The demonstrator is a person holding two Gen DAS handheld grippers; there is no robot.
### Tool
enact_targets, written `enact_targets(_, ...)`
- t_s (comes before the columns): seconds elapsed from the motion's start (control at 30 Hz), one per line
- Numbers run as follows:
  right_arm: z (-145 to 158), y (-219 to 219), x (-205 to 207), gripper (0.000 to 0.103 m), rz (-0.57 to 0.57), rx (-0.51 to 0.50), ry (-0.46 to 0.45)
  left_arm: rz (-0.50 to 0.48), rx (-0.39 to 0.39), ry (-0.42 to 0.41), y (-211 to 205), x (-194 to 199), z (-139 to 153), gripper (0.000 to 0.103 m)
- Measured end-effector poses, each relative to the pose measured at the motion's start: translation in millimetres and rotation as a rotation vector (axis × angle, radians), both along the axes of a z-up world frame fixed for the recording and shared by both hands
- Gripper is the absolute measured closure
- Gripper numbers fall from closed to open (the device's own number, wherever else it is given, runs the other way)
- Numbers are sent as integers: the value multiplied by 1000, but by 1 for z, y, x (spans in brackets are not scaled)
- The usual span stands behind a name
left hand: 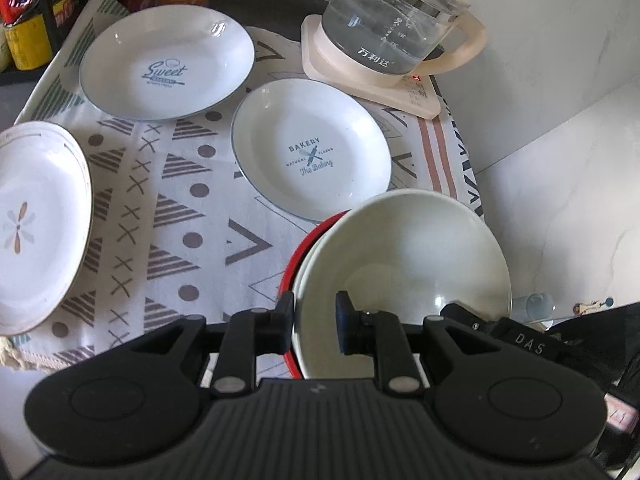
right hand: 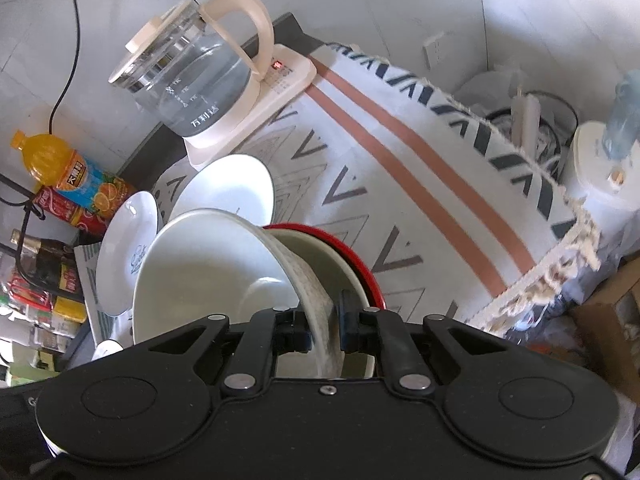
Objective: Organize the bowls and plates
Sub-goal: 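Lower the white bowl into the stacked bowls and open both grippers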
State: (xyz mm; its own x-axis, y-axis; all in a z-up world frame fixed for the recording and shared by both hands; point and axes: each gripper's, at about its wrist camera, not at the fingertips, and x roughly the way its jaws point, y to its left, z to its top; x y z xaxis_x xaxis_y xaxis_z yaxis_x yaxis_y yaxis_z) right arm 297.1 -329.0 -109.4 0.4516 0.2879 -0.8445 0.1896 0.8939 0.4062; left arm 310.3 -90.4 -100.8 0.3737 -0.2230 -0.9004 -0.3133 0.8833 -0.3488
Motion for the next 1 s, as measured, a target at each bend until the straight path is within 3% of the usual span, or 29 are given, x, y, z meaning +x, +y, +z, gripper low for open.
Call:
enact_targets(0.27,0,3,1,90,24,-35,7,34,-1,50,8,-5,-19,84)
enact_targets(0.7,15,-2,-7,83,53,-61,-25,61,-3,51,7,-4,-22,84)
enact_targets(0.83,20,-7,-8,92,72,-74,-49,63,3,51,6,-3,-21,84)
enact_targets(1.0,21,-12,-11,95,76,-66,-55,71,5,37,5,-5,-14,84)
